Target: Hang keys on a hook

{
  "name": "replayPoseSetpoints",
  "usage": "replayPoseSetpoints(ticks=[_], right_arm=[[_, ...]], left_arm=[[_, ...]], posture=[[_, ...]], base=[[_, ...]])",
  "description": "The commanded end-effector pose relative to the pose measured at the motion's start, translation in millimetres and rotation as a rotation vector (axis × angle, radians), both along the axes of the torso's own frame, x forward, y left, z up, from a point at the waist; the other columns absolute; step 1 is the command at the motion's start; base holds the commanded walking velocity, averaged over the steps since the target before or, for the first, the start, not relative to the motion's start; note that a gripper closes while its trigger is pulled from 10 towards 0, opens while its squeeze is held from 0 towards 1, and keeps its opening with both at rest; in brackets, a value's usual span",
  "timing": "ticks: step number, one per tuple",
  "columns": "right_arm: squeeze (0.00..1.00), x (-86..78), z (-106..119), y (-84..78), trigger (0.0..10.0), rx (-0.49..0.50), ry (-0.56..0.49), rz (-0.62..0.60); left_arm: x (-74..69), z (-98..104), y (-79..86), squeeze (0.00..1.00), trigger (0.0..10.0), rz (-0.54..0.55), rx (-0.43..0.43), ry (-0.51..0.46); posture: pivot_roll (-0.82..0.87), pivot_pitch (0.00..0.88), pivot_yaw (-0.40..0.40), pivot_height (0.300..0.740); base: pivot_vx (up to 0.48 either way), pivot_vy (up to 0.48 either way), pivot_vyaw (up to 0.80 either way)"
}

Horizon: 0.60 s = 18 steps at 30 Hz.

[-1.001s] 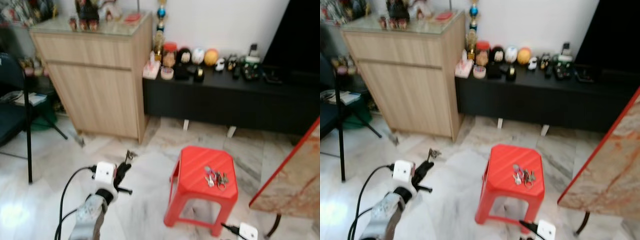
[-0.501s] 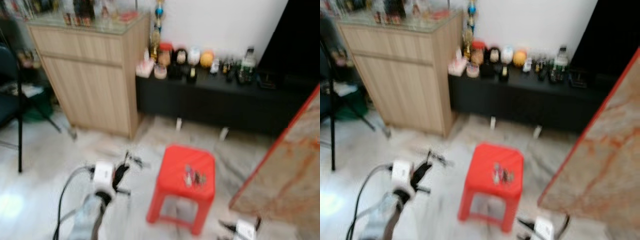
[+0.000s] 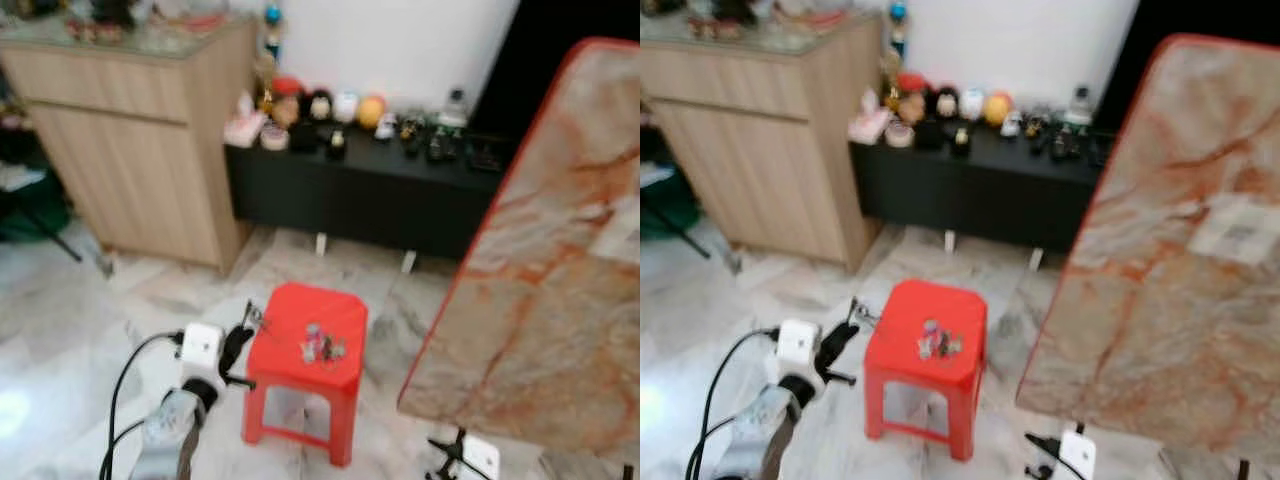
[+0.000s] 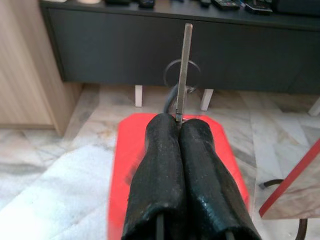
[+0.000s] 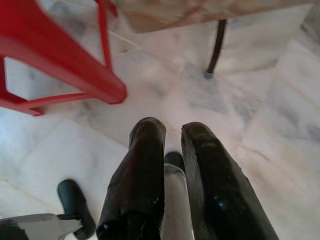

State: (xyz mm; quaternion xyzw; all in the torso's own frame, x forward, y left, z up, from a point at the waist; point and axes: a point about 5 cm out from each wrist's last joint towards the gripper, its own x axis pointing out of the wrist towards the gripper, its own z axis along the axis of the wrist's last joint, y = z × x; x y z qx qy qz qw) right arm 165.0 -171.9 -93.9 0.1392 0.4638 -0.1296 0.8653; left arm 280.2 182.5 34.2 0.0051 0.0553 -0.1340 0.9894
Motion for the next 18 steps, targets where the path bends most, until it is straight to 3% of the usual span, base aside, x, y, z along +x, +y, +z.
replayPoseSetpoints(ticks=[1, 16, 18], right_arm=[[0.0, -5.1, -1.1, -10.1, 10.0, -0.024, 0.012, -0.016], [0.0, -8.5, -2.5, -11.7, 10.0, -0.012, 0.024, -0.022], [0.0, -8.4, -2.5, -11.4, 10.0, -0.012, 0.026, -0.011]], left_arm=[[0.1, -0.3, -8.0, 0.0, 10.0, -0.023, -0.005, -0.003], [-0.1, -0.4, -6.9, 0.0, 10.0, -0.016, -0.022, 0.004], [-0.1, -0.4, -7.0, 0.0, 10.0, -0.016, -0.023, 0.004]], posture=[[0.02, 0.0, -0.049, 0.74], [0.02, 0.003, -0.052, 0.74], [0.02, 0.003, -0.052, 0.74]], base=[[0.0, -0.371, 0.0], [0.0, 0.0, 0.0], [0.0, 0.0, -0.49]])
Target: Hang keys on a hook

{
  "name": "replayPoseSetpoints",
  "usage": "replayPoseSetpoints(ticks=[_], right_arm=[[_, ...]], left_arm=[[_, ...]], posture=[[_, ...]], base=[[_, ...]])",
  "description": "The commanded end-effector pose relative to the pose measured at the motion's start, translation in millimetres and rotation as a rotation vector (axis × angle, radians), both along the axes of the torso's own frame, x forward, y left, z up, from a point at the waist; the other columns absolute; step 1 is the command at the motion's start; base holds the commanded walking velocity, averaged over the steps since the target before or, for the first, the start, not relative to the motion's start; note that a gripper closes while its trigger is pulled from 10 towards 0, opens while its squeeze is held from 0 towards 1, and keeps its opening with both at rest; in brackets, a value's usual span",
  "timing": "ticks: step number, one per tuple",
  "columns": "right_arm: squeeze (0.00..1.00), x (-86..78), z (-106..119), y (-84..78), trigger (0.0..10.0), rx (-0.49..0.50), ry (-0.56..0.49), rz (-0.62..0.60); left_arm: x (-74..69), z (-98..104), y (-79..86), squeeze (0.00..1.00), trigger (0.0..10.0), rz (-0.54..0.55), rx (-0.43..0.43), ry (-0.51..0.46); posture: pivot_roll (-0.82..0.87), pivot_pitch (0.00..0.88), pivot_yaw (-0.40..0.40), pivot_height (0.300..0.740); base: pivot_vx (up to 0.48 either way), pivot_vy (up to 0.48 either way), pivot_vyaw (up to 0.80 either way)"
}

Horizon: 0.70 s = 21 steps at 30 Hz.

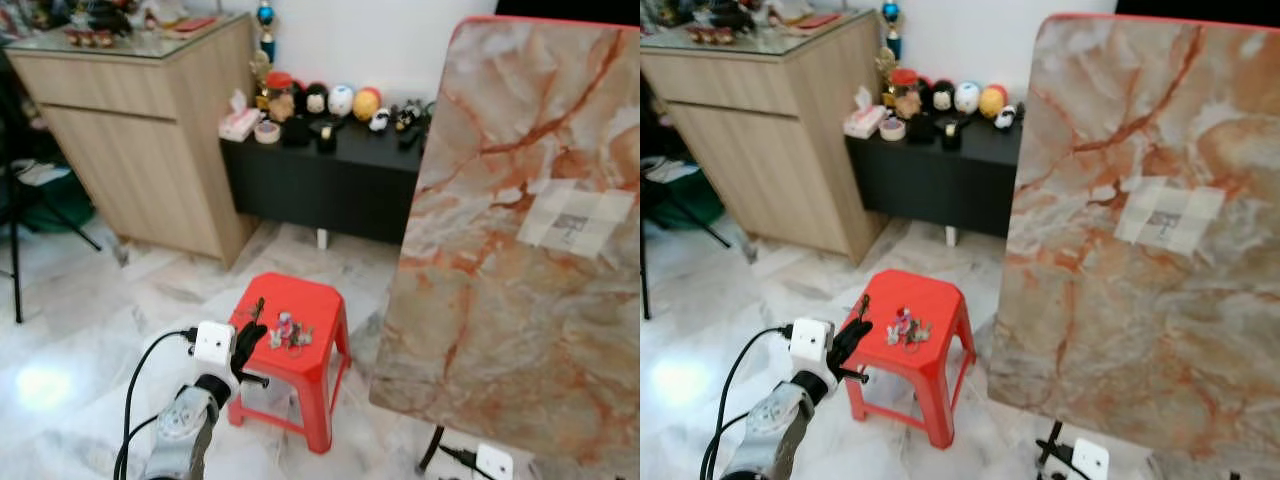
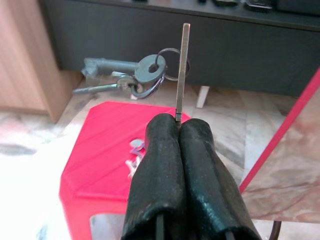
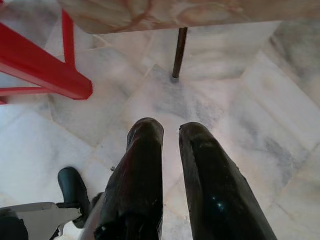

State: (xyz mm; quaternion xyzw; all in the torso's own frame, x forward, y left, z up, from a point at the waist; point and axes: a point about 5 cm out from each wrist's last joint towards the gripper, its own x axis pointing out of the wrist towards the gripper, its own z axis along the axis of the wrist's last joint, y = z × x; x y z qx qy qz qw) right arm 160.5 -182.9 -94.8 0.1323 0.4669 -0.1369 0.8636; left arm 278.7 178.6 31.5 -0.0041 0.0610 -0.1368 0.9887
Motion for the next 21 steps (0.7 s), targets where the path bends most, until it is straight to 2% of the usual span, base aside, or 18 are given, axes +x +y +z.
replayPoseSetpoints(ticks=[1, 21], right_arm=[[0.0, -4.1, -1.8, -0.1, 10.0, 0.008, 0.015, -0.007], [0.0, -4.1, -2.3, 3.1, 10.0, 0.006, 0.026, 0.022]], left_arm=[[1.4, 2.3, -3.0, 0.0, 10.0, -0.012, -0.007, -0.01], [1.5, 3.3, -2.4, 0.0, 10.0, -0.001, -0.03, -0.008]], posture=[[0.02, 0.003, -0.052, 0.74], [0.02, 0.011, -0.055, 0.74]], base=[[0.0, 0.0, -0.76], [0.0, 0.0, -0.75]])
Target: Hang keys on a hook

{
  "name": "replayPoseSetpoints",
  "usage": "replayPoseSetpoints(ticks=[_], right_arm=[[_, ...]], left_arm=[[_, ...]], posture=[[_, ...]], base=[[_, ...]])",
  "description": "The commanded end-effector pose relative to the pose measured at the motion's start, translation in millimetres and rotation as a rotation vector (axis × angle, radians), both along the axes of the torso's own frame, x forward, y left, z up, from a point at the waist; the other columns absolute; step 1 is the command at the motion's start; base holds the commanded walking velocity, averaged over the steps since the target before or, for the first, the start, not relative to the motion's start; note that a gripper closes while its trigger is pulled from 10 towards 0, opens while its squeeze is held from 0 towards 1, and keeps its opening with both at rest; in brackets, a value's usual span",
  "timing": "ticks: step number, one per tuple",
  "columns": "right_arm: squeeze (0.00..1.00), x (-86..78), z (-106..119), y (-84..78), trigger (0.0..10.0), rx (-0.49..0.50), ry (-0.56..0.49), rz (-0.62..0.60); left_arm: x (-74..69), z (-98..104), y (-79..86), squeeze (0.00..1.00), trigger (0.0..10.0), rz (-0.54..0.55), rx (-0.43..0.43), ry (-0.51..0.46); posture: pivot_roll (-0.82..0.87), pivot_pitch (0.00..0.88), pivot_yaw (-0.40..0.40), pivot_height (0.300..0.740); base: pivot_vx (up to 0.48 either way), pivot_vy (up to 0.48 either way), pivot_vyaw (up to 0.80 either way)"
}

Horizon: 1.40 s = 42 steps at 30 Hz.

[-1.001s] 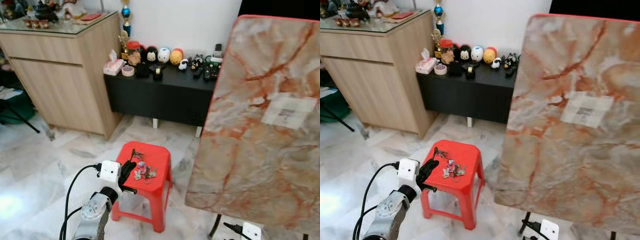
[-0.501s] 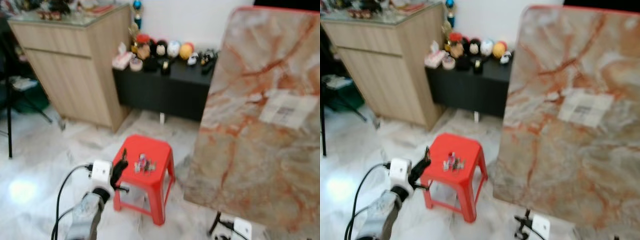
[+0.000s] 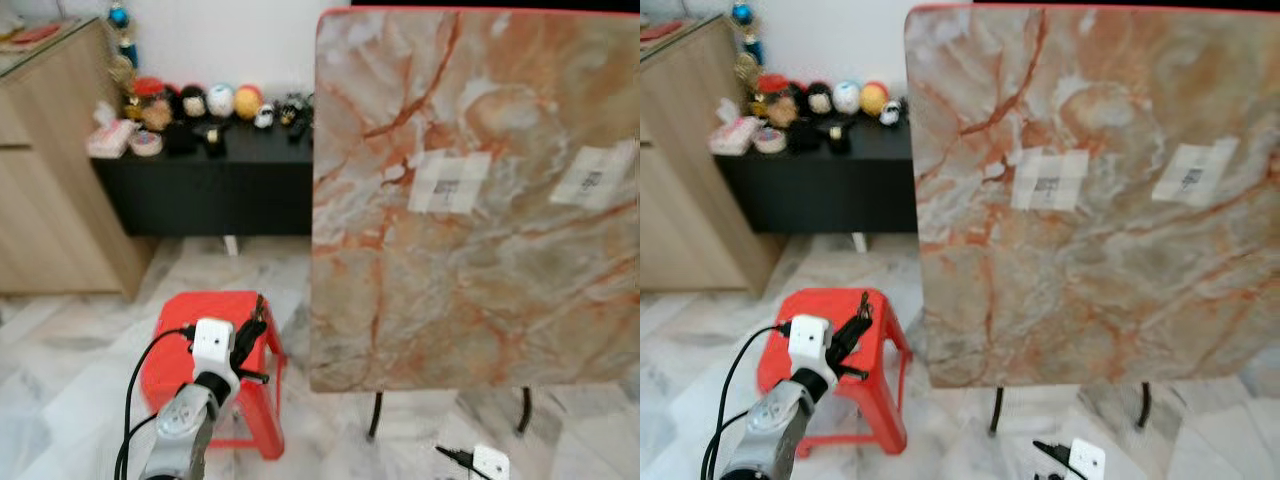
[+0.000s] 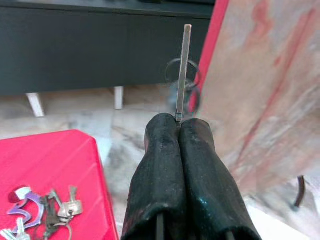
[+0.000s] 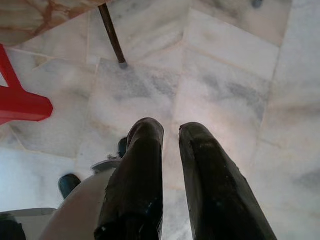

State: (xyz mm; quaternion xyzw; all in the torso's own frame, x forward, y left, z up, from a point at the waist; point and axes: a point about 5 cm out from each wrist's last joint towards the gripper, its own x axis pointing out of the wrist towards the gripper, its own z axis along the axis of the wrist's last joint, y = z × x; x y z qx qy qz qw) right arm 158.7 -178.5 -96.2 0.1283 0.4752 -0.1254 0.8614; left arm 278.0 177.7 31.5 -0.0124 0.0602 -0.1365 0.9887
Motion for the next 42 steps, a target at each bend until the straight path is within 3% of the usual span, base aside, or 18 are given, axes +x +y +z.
replayPoseSetpoints(ticks=[1, 17, 26, 36, 42], right_arm=[[0.0, -2.6, -1.1, -1.1, 10.0, 0.0, 0.013, -0.002], [0.0, -6.1, -2.5, -1.2, 10.0, 0.001, 0.026, 0.0], [0.0, -6.2, -2.5, -1.0, 10.0, -0.005, 0.023, 0.007], [0.0, -3.3, -1.3, -1.6, 10.0, -0.018, 0.018, 0.036], [0.0, -1.8, -0.7, -1.0, 10.0, -0.02, 0.013, 0.044]], left_arm=[[2.1, 3.4, -1.6, 0.0, 10.0, -0.004, -0.013, -0.009], [1.0, 5.5, -4.4, 0.0, 10.0, -0.049, -0.014, -0.016], [-0.7, 9.9, -9.1, 0.0, 10.0, -0.132, 0.018, -0.03], [1.4, 33.8, -16.9, 0.0, 10.0, -0.258, 0.076, -0.114], [7.9, 54.1, -25.5, 0.0, 10.0, -0.277, 0.059, -0.179]], posture=[[0.02, 0.011, -0.055, 0.74], [0.02, 0.014, -0.052, 0.74], [0.02, 0.012, -0.05, 0.74], [0.03, 0.002, -0.062, 0.74], [0.03, 0.0, -0.054, 0.74]], base=[[0.0, 0.0, -0.74], [0.0, 0.0, -0.73], [0.0, 0.0, 0.0], [0.0, 0.0, 0.0], [0.0, 0.0, 0.0]])
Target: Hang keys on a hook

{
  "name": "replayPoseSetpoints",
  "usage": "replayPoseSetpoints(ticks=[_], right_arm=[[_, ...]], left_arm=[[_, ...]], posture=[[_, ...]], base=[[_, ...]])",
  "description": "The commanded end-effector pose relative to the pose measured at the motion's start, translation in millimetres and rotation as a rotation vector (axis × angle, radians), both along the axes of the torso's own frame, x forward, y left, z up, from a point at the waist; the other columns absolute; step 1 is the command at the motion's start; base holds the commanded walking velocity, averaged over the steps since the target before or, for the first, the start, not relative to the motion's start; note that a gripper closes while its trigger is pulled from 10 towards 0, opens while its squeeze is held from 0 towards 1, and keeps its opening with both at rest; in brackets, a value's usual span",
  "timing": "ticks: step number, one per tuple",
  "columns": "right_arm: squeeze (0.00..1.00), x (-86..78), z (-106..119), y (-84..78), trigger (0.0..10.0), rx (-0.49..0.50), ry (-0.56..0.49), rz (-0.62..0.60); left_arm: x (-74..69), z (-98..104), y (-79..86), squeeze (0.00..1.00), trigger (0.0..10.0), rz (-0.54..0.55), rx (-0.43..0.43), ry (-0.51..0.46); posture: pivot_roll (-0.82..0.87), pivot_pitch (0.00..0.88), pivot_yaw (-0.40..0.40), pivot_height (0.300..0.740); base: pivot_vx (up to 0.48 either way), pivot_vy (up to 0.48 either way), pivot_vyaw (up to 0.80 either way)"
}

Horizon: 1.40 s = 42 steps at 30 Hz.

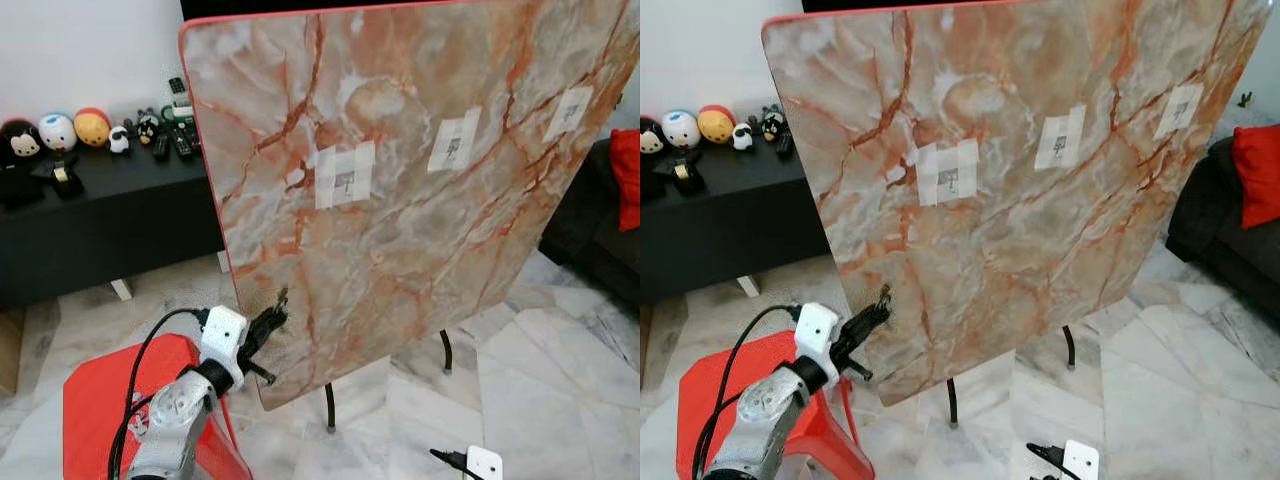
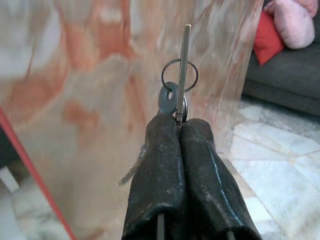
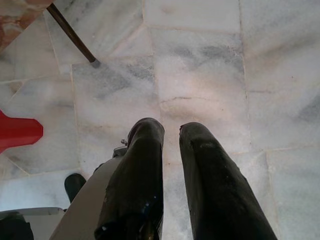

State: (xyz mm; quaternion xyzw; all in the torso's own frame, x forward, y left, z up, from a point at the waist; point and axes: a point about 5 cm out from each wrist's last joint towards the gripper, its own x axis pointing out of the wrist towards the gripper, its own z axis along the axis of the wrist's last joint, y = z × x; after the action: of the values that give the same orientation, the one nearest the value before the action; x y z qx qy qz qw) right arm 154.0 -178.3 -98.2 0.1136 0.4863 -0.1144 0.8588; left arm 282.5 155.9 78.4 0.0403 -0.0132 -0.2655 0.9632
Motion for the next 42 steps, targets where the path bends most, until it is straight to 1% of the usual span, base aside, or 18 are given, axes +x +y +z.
replayPoseSetpoints(ticks=[1, 3, 4, 5, 7, 9, 12, 13, 14, 17, 21, 23, 26, 29, 31, 35, 39, 42], right_arm=[[0.0, 3.1, 1.4, -1.1, 10.0, -0.008, -0.01, 0.008], [0.0, 3.1, 1.4, -0.9, 10.0, -0.008, -0.011, 0.008], [0.0, 3.3, 1.4, -0.7, 10.0, -0.009, -0.011, 0.008], [0.0, 3.3, 1.4, -0.7, 10.0, -0.009, -0.011, 0.008], [0.0, 4.5, 1.9, -0.6, 10.0, -0.01, -0.012, 0.007], [0.0, 4.8, 2.0, -0.5, 10.0, -0.01, -0.012, 0.006], [0.0, 5.5, 2.2, -0.1, 10.0, -0.011, -0.012, 0.006], [0.0, 5.9, 2.3, 0.1, 10.0, -0.011, -0.012, 0.003], [0.0, 5.9, 2.3, 0.1, 10.0, -0.011, -0.012, 0.003], [0.0, 6.3, 2.4, 0.6, 10.0, -0.01, -0.013, 0.0], [0.0, 6.8, 2.6, 1.2, 10.0, -0.011, -0.014, 0.001], [0.0, 7.2, 2.8, 1.2, 10.0, -0.008, -0.017, -0.004], [0.0, 7.5, 2.9, 1.5, 10.0, -0.003, -0.02, -0.01], [0.0, 7.5, 2.9, 1.9, 10.0, 0.002, -0.022, -0.005], [0.0, 7.5, 2.9, 1.8, 10.0, -0.001, -0.022, 0.001], [0.0, 6.8, 2.7, 1.3, 10.0, -0.001, -0.021, 0.0], [0.0, 4.1, 1.7, 0.1, 10.0, -0.005, -0.017, 0.004], [0.0, 3.0, 1.4, 0.0, 10.0, -0.005, -0.015, 0.006]], left_arm=[[6.5, 13.9, -7.5, 0.0, 10.0, -0.021, -0.027, -0.034], [8.1, 18.0, -10.5, 0.0, 10.0, -0.033, -0.029, -0.042], [11.0, 25.5, -17.7, 0.0, 10.0, -0.064, -0.033, -0.056], [11.0, 25.5, -17.7, 0.0, 10.0, -0.064, -0.033, -0.056], [14.2, 35.2, -27.9, 0.0, 10.0, -0.112, -0.034, -0.072], [14.8, 36.8, -29.6, 0.0, 10.0, -0.118, -0.033, -0.073], [16.8, 40.2, -32.3, 0.0, 10.0, -0.107, -0.039, -0.089], [18.5, 41.5, -32.5, 0.0, 10.0, -0.082, -0.06, -0.092], [18.5, 41.5, -32.5, 0.0, 10.0, -0.082, -0.06, -0.092], [18.7, 41.6, -34.3, 0.0, 10.0, -0.038, -0.064, -0.094], [17.4, 37.4, -29.2, 0.0, 10.0, -0.002, -0.066, -0.084], [18.4, 37.0, -21.3, 0.0, 10.0, 0.045, -0.054, -0.093], [20.2, 37.1, -14.1, 0.0, 10.0, 0.092, -0.043, -0.099], [20.6, 35.7, -7.5, 0.0, 10.0, 0.151, -0.05, -0.101], [19.3, 34.7, -5.7, 0.0, 10.0, 0.165, -0.062, -0.099], [14.6, 31.8, -1.4, 0.0, 10.0, 0.19, -0.075, -0.095], [1.8, 26.7, 8.0, 0.0, 10.0, 0.206, -0.075, -0.088], [-1.8, 26.0, 9.1, 0.0, 10.0, 0.203, -0.072, -0.084]], posture=[[0.02, 0.0, -0.051, 0.74], [0.02, 0.0, -0.048, 0.74], [0.02, 0.0, -0.046, 0.74], [0.02, 0.0, -0.046, 0.74], [0.02, 0.0, -0.044, 0.74], [0.02, 0.0, -0.042, 0.74], [0.02, 0.0, -0.041, 0.74], [0.02, 0.0, -0.04, 0.74], [0.02, 0.0, -0.04, 0.74], [0.02, 0.0, -0.039, 0.74], [0.01, 0.0, -0.038, 0.74], [0.02, 0.005, -0.037, 0.74], [0.02, 0.01, -0.038, 0.74], [0.02, 0.01, -0.038, 0.74], [0.02, 0.01, -0.038, 0.74], [0.02, 0.015, -0.042, 0.74], [0.02, 0.019, -0.05, 0.74], [0.02, 0.02, -0.051, 0.74]], base=[[0.0, 0.0, 0.0], [0.0, 0.0, 0.0], [0.0, 0.0, 0.0], [0.0, 0.0, 0.0], [0.0, 0.0, 0.0], [0.0, 0.0, 0.0], [0.0, 0.0, 0.0], [0.0, 0.0, 0.0], [0.0, 0.0, 0.0], [0.0, 0.0, 0.0], [0.0, 0.0, 0.0], [0.0, 0.0, 0.0], [0.0, 0.0, 0.0], [0.0, 0.0, -0.77], [0.0, 0.0, -0.78], [0.0, 0.0, -0.77], [0.0, 0.0, -0.76], [0.0, 0.0, -0.75]])
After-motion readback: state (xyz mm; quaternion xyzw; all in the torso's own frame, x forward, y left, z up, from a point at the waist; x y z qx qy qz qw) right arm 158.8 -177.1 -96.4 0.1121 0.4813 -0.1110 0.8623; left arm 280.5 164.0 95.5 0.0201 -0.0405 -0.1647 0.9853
